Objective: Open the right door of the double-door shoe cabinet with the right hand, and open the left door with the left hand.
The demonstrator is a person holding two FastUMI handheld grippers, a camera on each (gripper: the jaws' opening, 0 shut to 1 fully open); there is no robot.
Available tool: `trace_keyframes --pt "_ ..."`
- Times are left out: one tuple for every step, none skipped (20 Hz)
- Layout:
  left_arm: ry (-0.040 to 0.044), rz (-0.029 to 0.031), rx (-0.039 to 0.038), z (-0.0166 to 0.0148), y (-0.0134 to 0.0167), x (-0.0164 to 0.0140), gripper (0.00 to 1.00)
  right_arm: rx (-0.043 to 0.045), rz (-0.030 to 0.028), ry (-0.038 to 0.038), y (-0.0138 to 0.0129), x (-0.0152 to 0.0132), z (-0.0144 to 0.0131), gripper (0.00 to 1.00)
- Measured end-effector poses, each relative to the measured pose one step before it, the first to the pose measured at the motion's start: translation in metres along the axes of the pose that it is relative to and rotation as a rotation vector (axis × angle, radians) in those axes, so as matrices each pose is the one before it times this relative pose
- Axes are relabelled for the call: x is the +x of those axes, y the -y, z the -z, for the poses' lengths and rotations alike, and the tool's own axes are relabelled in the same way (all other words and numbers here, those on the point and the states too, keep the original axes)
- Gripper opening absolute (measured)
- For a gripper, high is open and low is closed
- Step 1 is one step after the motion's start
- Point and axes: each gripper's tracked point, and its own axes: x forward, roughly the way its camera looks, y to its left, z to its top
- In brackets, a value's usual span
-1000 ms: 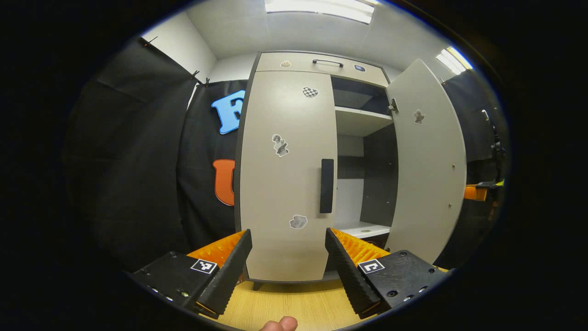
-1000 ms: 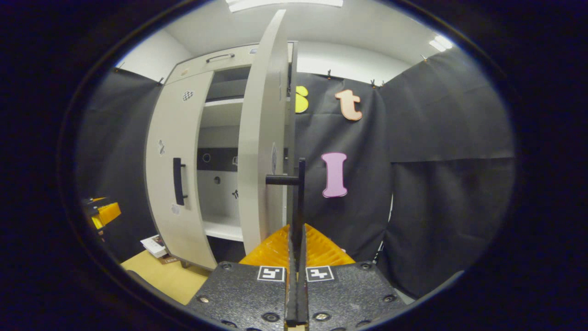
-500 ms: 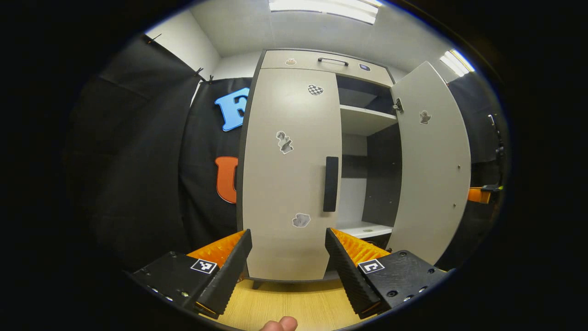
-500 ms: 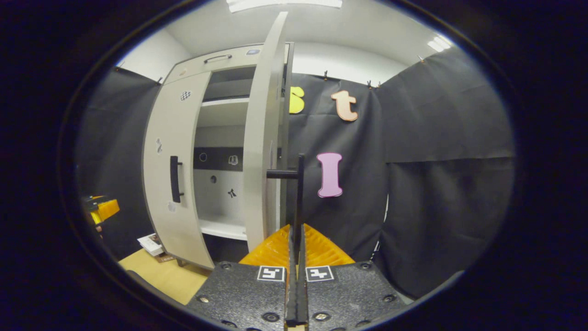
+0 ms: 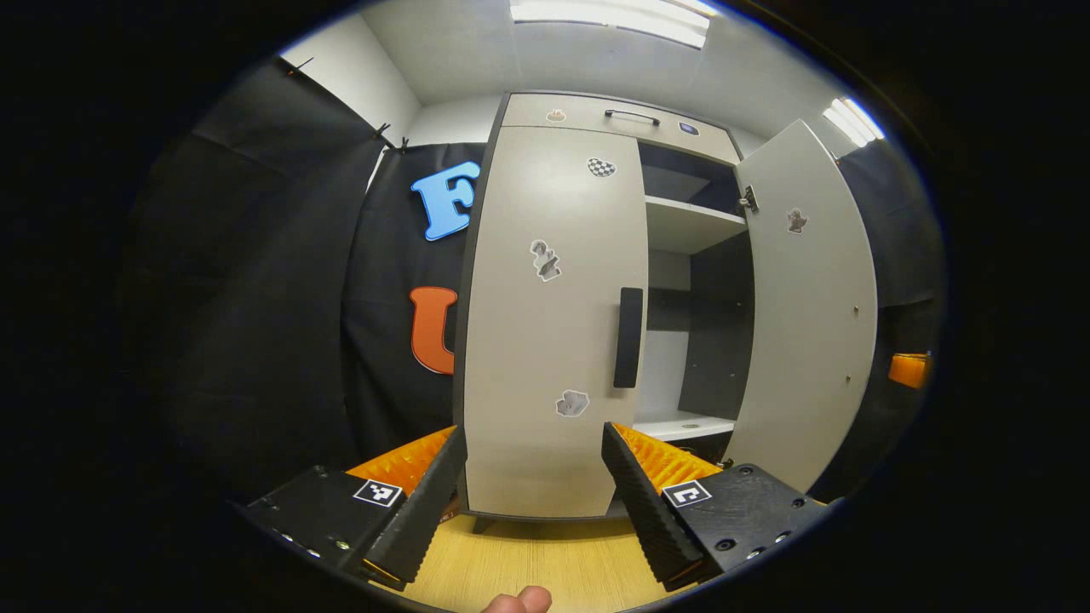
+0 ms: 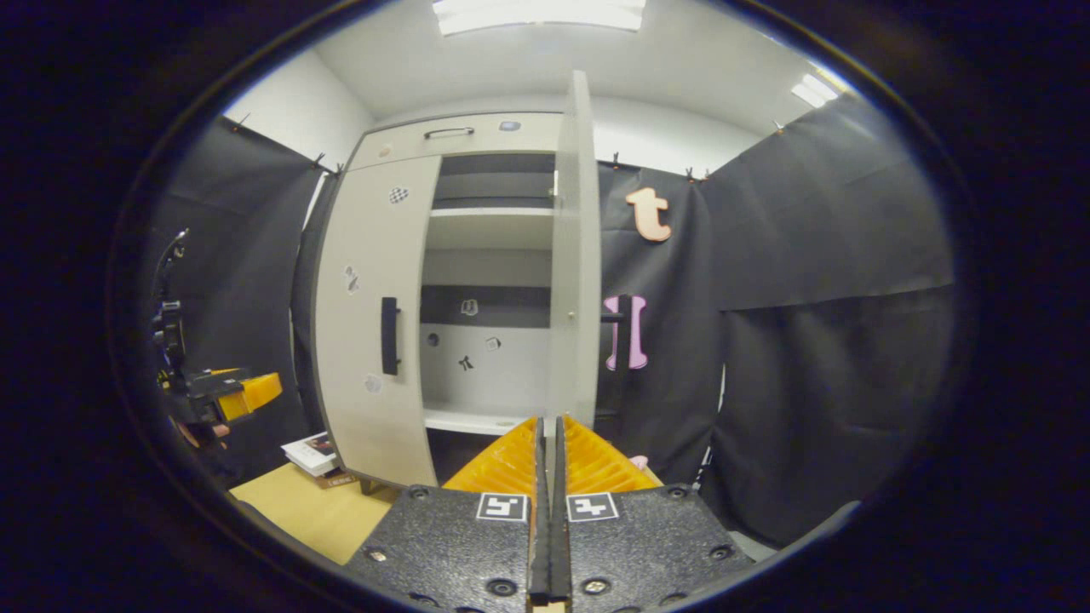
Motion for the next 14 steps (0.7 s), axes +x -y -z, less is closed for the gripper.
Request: trace_keyframes --pt "-0.00008 -0.00018 0.00603 0.00026 0.00087 -0.00179 0.95 -0.01042 -0.01303 -0.00319 -0.00846 0.00071 0.00069 0.04" --pt "0.00036 0.00020 0.00936 0.00111 0.00097 -0.00069 0.95 -0.00656 -0.01135 0.00202 -0.00792 0.00537 0.00397 0.07" --pt "-0.00029 -0.00013 0.00859 0.00087 0.00011 -0.00115 0.95 0.00007 -0.01927 0.00125 -0.00990 0.00382 0.00039 0.19" --pt "0.00313 0.00564 0.00520 0.00099 0.00275 0.00059 0.95 0.00148 -0.01117 -0.00113 -0.00608 0.00542 0.00096 0.22" --pt "-0.00028 0.00995 -0.00010 0.00054 0.00457 0.00186 0.95 0.00187 0.00184 -0.00718 -0.00260 0.00244 0.00531 0.34" --pt "-0.00174 0.01750 -0.00444 0.00123 0.00559 0.00199 0.95 0.00313 -0.01627 -0.00597 -0.00580 0.00537 0.00429 0.47" --pt "-0.00204 0.01904 -0.00096 -0.00039 0.00560 0.00200 0.95 0.00477 -0.01501 -0.00556 -0.00689 0.00352 0.00273 0.72" --pt "0.00201 0.00813 0.00397 -0.00168 0.00262 0.00166 0.95 0.00709 -0.00907 0.00030 -0.00376 0.00224 0.00155 0.67" --pt "0.00763 0.00275 0.00927 -0.00366 0.00193 0.00277 0.95 0.00887 -0.00278 0.00303 -0.00162 0.00201 0.00227 0.68" --pt "0.01301 0.00196 0.00833 -0.00395 0.00218 0.00428 0.95 0.01049 0.00403 0.00224 -0.00016 0.00221 0.00021 0.69" --pt "0.01525 0.00905 0.00267 -0.00561 0.00486 0.00485 0.95 0.01474 -0.00666 0.00089 -0.00124 0.00260 0.00080 0.79" --pt "0.01090 0.01533 -0.00651 -0.00468 0.00620 0.00695 0.95 0.01169 -0.01154 -0.00553 -0.00288 0.00369 0.00031 0.90" --pt "0.00897 0.01974 -0.01661 -0.00479 0.00754 0.00876 0.95 0.01110 -0.01181 -0.00068 -0.00259 -0.00112 0.00017 1.00" --pt "0.01176 0.01542 -0.01820 -0.00642 0.00678 0.01114 0.95 0.00619 -0.00830 0.00110 -0.00155 -0.00110 -0.00098 1.00"
